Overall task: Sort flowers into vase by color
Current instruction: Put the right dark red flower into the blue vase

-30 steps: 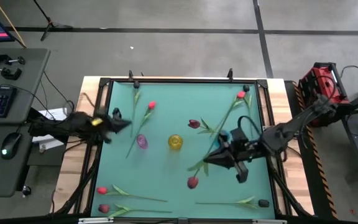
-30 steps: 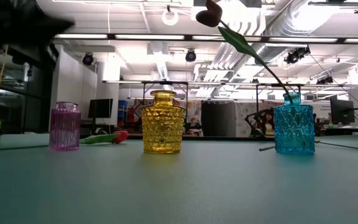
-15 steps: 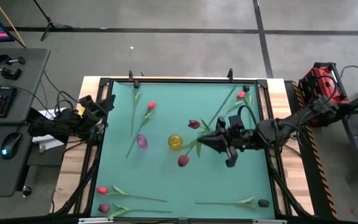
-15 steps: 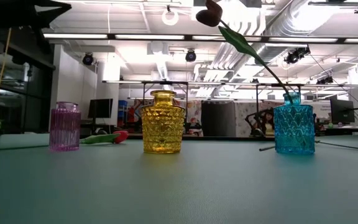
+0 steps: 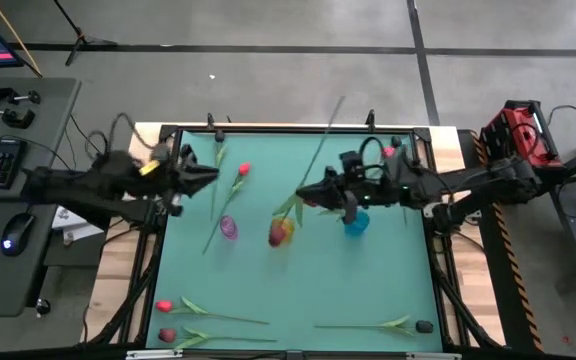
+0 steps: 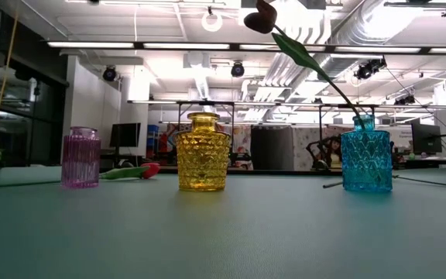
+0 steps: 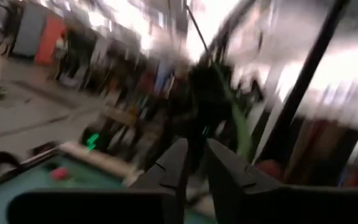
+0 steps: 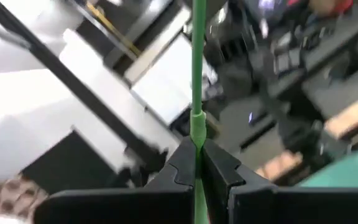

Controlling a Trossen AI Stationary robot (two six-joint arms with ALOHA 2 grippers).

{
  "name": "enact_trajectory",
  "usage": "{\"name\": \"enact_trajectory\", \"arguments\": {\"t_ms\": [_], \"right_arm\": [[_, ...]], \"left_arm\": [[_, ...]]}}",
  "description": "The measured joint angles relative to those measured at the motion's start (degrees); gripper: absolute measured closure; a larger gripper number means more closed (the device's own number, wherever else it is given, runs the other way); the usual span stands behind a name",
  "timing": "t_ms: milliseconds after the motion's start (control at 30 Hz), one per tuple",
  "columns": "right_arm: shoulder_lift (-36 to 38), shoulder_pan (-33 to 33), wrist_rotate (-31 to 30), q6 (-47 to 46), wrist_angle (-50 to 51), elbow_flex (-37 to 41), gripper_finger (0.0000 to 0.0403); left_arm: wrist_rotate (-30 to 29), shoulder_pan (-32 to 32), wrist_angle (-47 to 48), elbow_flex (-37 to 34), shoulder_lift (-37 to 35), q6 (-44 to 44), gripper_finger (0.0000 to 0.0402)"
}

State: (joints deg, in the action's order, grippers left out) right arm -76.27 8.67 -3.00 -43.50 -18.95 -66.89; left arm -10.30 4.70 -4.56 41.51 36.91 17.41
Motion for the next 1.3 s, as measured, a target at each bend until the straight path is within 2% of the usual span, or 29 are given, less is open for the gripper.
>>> {"name": "enact_trajectory", "arguments": {"t_ms": [100, 267, 367, 500, 600, 700, 767, 900, 1033, 1167, 1300], "right_arm": [[-1.82, -0.57, 3.62, -0.39, 4.32, -1.50, 0.0403], [-6.11, 0.16, 6.09, 2.27, 13.32, -6.82, 0.0403], [-8.64, 1.59, 6.27, 5.98, 17.82, -10.77, 0.0403], [-9.79, 4.32, 4.63, 12.63, 26.63, -15.72, 0.0403], [-9.88, 6.97, -2.99, 18.89, 36.44, -20.27, 0.0403], [-10.11, 9.51, -13.46, 28.13, 45.73, -26.15, 0.0403], [-10.75, 10.70, -20.38, 36.07, 51.44, -30.28, 0.0403], [-14.72, 10.85, -29.98, 54.35, 59.51, -39.11, 0.0403], [-20.24, 10.18, -38.98, 76.61, 60.55, -48.58, 0.0403], [-26.29, 9.64, -47.85, 97.40, 60.34, -56.75, 0.0403], [-30.66, 9.25, -54.47, 114.66, 59.96, -62.11, 0.0403]], "left_arm": [[1.76, -0.82, 10.70, 11.82, 9.35, -7.59, 0.0307], [8.14, -1.47, 13.42, 26.00, 21.89, -11.54, 0.0234], [11.26, -1.45, 13.61, 31.22, 27.33, -11.47, 0.0195], [15.09, -1.23, 14.17, 34.06, 30.65, -9.92, 0.0166], [16.27, -1.23, 14.72, 34.35, 30.37, -5.30, 0.0161], [16.81, -1.42, 17.61, 34.33, 28.66, 0.08, 0.0161], [16.64, -1.41, 18.33, 34.33, 27.06, 4.32, 0.0161], [14.76, -1.41, 17.67, 34.42, 25.31, 17.19, 0.0161], [14.81, -1.41, 18.18, 34.39, 25.11, 30.65, 0.0161], [17.63, -1.41, 18.30, 34.38, 24.90, 43.41, 0.0161], [18.27, -1.39, 15.21, 34.35, 24.31, 48.67, 0.0161]]}}
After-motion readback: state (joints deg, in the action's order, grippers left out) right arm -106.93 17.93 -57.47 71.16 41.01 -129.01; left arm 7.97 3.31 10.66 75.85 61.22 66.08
